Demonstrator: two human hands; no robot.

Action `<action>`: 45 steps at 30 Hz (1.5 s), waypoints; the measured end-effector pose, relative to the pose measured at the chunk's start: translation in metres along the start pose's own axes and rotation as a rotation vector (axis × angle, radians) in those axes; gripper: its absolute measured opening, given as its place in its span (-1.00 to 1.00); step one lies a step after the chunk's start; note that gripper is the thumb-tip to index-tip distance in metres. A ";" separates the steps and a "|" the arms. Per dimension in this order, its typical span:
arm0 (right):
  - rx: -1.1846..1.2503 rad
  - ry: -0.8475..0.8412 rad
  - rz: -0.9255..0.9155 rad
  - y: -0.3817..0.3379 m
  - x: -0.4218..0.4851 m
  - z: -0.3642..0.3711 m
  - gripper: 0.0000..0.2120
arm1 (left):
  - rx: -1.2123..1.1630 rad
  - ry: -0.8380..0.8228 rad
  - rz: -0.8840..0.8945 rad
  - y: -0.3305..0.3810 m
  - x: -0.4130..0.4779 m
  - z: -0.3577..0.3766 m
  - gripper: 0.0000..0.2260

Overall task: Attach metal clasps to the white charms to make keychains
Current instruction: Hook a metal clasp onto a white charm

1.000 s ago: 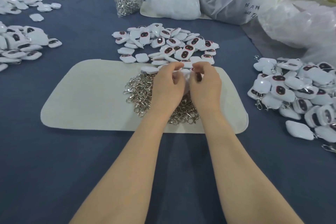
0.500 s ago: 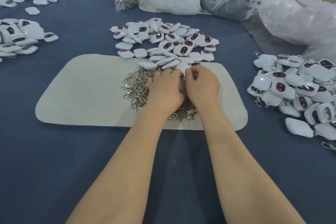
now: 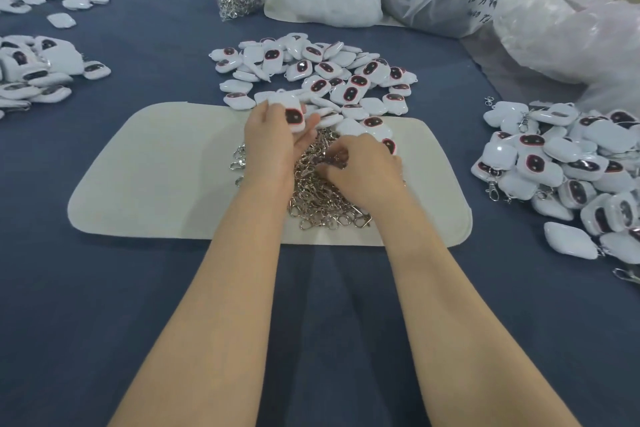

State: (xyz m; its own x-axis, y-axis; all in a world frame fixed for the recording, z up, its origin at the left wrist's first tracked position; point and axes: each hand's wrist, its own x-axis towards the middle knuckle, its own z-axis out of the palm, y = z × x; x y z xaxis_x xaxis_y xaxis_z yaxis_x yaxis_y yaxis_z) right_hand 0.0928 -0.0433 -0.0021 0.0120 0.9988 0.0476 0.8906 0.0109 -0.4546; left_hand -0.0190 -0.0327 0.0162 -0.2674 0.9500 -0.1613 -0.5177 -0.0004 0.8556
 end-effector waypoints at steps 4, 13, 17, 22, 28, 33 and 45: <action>0.065 0.104 -0.016 -0.001 0.002 0.006 -0.93 | -0.072 -0.035 -0.099 0.000 0.001 -0.003 -0.85; 0.823 0.237 0.117 0.007 0.006 -0.008 -0.91 | 0.246 -0.044 0.007 -0.004 -0.003 0.000 -0.78; 1.182 0.216 0.155 0.008 0.007 -0.012 -0.89 | 0.593 -0.056 0.174 -0.009 -0.005 0.001 -0.84; 1.296 0.177 0.127 0.007 0.007 -0.012 -0.85 | 0.767 -0.266 0.258 -0.012 -0.009 0.003 -0.91; 1.255 0.153 0.116 0.004 0.007 -0.012 -0.85 | 0.788 -0.189 0.322 -0.016 -0.006 0.003 -0.97; 1.226 0.113 0.068 0.001 0.006 -0.010 -0.81 | 0.769 -0.218 0.288 -0.019 -0.007 0.005 -0.90; 0.907 0.254 0.077 0.002 0.006 -0.006 -0.79 | 0.754 -0.114 0.337 -0.018 -0.004 0.004 -0.97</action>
State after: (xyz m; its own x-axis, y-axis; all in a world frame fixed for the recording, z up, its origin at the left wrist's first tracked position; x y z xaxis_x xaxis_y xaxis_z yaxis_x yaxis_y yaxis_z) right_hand 0.0974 -0.0372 0.0025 0.2501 0.9591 0.1326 0.1908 0.0855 -0.9779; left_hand -0.0054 -0.0352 0.0030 -0.2060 0.9622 0.1780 0.2690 -0.1192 0.9557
